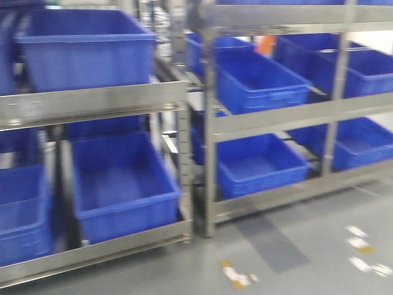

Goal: Sort and place red and blue blocks on shelf
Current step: 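Drive up to the shelf and stop facing two blue bins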

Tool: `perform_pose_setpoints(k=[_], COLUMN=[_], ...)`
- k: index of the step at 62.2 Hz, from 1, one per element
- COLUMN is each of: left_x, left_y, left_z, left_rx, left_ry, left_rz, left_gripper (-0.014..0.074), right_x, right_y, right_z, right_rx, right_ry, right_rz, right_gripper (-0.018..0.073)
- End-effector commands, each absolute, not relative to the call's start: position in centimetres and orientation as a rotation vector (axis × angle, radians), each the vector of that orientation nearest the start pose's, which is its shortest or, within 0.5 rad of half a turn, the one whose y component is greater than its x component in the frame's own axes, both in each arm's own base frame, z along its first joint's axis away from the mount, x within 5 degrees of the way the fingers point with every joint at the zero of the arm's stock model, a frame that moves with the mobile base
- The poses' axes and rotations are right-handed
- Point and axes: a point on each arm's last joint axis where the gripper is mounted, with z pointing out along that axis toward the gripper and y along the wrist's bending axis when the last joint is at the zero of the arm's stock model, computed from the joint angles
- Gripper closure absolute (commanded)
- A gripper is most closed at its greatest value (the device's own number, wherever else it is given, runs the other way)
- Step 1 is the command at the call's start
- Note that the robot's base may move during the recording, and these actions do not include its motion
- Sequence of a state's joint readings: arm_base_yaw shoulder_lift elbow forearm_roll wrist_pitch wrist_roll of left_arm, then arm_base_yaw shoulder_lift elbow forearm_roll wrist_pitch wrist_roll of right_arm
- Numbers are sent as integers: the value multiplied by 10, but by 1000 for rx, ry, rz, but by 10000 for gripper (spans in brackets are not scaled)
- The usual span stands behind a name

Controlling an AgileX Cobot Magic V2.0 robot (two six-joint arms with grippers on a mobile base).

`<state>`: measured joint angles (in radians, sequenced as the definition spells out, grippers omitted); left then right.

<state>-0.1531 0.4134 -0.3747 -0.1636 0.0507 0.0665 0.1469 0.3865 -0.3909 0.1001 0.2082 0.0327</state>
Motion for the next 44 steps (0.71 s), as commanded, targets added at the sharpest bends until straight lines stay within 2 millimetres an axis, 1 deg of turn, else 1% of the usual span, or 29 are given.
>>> perform_pose_setpoints(k=[1,44], left_x=[96,96], left_y=[-14,-14], left_z=[323,323], left_rx=[32,32], left_ry=[1464,1464], left_rz=[-202,-202], left_gripper=[472,472], right_x=[90,90], right_y=[14,14], right_z=[318,318], right_rx=[-22,-22], right_ry=[1571,1571], right_rz=[215,215], right_gripper=[491,491])
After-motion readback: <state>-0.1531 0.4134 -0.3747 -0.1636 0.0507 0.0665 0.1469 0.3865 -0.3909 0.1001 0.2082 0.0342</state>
